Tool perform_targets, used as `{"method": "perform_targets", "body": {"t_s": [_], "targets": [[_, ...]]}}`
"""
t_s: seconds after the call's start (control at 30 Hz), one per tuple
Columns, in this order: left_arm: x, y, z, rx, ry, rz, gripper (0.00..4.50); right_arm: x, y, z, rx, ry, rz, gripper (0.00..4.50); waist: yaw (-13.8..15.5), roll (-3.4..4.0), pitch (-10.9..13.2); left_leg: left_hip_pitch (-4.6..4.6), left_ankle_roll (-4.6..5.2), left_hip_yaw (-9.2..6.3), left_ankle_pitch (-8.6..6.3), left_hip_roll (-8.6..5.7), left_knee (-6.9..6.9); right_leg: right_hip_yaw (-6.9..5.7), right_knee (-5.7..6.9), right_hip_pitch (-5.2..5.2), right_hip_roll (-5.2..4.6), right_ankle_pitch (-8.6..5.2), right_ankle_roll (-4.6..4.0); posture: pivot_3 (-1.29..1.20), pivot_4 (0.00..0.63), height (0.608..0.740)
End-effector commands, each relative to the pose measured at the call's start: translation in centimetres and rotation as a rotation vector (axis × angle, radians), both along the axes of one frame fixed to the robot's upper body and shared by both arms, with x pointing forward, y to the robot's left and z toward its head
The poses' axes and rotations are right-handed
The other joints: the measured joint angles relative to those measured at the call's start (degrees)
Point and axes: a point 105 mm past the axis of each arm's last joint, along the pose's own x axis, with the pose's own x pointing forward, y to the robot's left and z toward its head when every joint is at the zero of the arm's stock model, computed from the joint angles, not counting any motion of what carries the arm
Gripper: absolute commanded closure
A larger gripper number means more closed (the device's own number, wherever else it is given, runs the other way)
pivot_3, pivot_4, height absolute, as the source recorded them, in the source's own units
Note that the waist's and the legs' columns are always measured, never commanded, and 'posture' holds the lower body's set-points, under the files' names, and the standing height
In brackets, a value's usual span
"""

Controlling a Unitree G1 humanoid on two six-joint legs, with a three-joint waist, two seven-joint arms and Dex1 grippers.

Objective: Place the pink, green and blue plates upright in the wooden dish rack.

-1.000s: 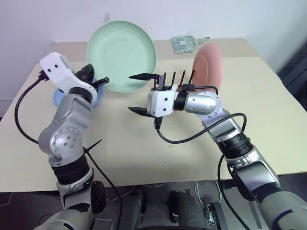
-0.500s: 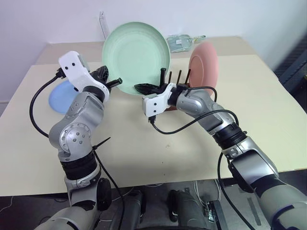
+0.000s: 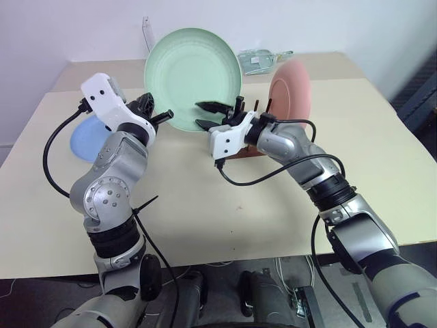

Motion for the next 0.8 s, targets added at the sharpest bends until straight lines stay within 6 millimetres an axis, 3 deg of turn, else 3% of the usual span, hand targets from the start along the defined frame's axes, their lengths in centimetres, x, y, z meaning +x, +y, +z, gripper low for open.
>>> {"method": "perform_targets", "body": {"t_s": [0.03, 0.2, 0.3, 0.47, 0.7, 0.8], "targets": [[-0.4, 0.1, 1.2, 0.007, -0.050, 0.002, 4.50, -1.5, -1.2, 1.0, -0.016, -0.001, 0.049, 1.24, 0.0, 0.00, 0.0, 0.00, 0.00, -0.01, 0.00, 0.00, 0.00, 0.00, -0.02, 0.01, 0.00, 0.00, 0.00, 0.00, 0.150, 0.740], [-0.3, -0.3, 1.2, 0.016, -0.049, -0.017, 4.50, -1.9, -1.5, -0.6, -0.071, 0.064, 0.054, 1.24, -0.2, 0.00, 0.0, 0.03, 0.01, -0.01, 0.00, 0.01, 0.01, 0.00, -0.02, 0.05, 0.01, 0.00, 0.00, 0.00, 0.150, 0.740], [-0.2, -0.7, 1.3, 0.013, -0.050, -0.032, 4.50, -0.9, -1.3, -2.1, -0.126, 0.055, -0.004, 1.24, -0.2, 0.00, 0.0, 0.06, -0.02, -0.01, 0.02, 0.04, 0.01, 0.01, 0.01, 0.04, 0.05, 0.02, -0.03, 0.00, 0.150, 0.740], [-0.2, -0.8, 1.4, 0.011, -0.054, -0.036, 4.50, 0.3, -0.6, -2.1, -0.125, -0.002, -0.051, 1.24, -0.1, 0.00, 0.0, 0.07, -0.05, -0.01, 0.05, 0.04, 0.03, 0.03, 0.02, 0.05, 0.06, 0.04, -0.06, 0.00, 0.150, 0.740], [-0.2, -0.7, 1.4, 0.004, -0.055, -0.032, 4.50, 0.9, -0.4, -2.1, -0.140, -0.051, -0.072, 4.44, 0.0, -0.04, 0.0, 0.06, -0.06, -0.01, 0.05, 0.04, 0.01, 0.04, -0.01, 0.05, 0.07, 0.05, -0.07, 0.00, 0.150, 0.740], [-0.2, -0.7, 1.3, -0.005, -0.054, -0.032, 4.50, 0.9, -0.5, -1.7, -0.133, -0.082, -0.077, 4.44, 0.0, -0.05, 0.0, 0.07, -0.06, 0.00, 0.05, 0.00, 0.03, 0.09, 0.00, 0.05, 0.05, 0.05, -0.06, 0.00, 0.150, 0.740]]}}
